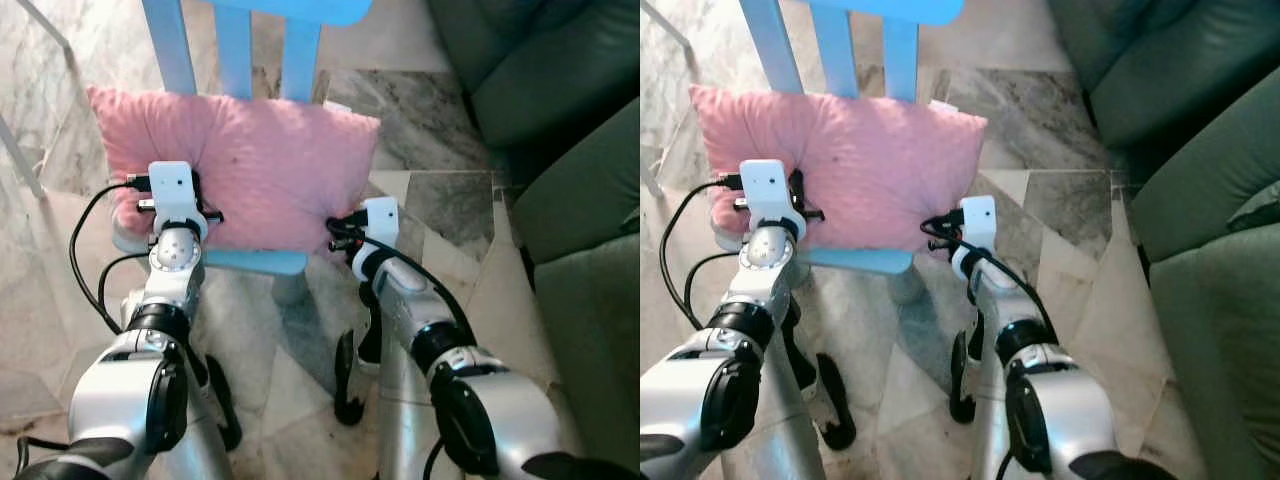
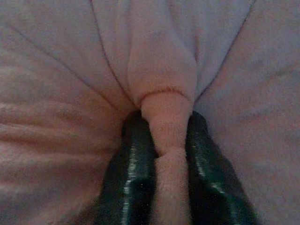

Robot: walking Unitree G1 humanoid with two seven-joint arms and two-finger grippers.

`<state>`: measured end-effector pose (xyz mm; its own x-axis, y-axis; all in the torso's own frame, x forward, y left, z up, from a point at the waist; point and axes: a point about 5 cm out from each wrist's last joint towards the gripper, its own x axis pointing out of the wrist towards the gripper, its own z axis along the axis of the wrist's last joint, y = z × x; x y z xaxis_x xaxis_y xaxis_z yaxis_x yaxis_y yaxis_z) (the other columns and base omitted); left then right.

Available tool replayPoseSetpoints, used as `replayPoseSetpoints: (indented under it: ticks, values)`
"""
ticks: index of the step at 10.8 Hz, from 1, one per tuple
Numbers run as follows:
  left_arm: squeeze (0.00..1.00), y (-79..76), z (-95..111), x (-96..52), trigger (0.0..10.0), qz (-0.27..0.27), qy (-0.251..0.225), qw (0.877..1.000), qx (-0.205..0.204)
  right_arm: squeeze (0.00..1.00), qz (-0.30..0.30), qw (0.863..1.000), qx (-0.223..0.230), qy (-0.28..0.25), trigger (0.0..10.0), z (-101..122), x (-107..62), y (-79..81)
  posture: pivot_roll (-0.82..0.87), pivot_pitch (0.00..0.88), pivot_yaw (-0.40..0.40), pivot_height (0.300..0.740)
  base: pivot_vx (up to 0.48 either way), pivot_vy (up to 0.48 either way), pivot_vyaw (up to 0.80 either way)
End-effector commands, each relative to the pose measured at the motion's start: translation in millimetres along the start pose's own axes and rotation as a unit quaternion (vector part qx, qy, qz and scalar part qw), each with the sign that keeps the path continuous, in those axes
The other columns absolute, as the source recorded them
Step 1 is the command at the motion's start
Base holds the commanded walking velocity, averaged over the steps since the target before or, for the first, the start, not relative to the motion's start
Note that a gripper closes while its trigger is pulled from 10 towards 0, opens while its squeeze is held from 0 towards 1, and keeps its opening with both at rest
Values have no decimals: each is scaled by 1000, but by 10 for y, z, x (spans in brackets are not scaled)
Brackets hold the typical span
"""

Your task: Move the pillow to the sofa

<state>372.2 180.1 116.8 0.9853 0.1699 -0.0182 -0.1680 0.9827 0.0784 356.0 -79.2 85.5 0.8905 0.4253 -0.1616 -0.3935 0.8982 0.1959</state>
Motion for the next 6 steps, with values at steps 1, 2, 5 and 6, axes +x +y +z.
replayPoseSetpoints:
  ticks: [1, 2, 5, 6]
  values:
    - [0, -154, -507, -234, 0, -32, 106, 994, -3, 0, -25, 999, 8, 20, 0, -121, -56, -79, -4, 261, -149, 450, 0, 0, 0]
    - [0, -132, -473, -223, 0, -33, 91, 995, -3, 0, -25, 1000, -1, 7, 0, -73, -53, -97, 0, 226, -142, 450, 0, 0, 0]
    - [0, 53, -385, -299, 0, -39, 9, 999, 16, 0, -50, 996, -64, -47, 0, -36, -220, -312, 29, 64, -98, 450, 0, 0, 0]
    - [0, 156, -467, -485, 0, -38, -13, 999, 28, 0, -62, 993, -80, -68, 0, -134, -374, -364, 43, 11, -91, 450, 0, 0, 0]
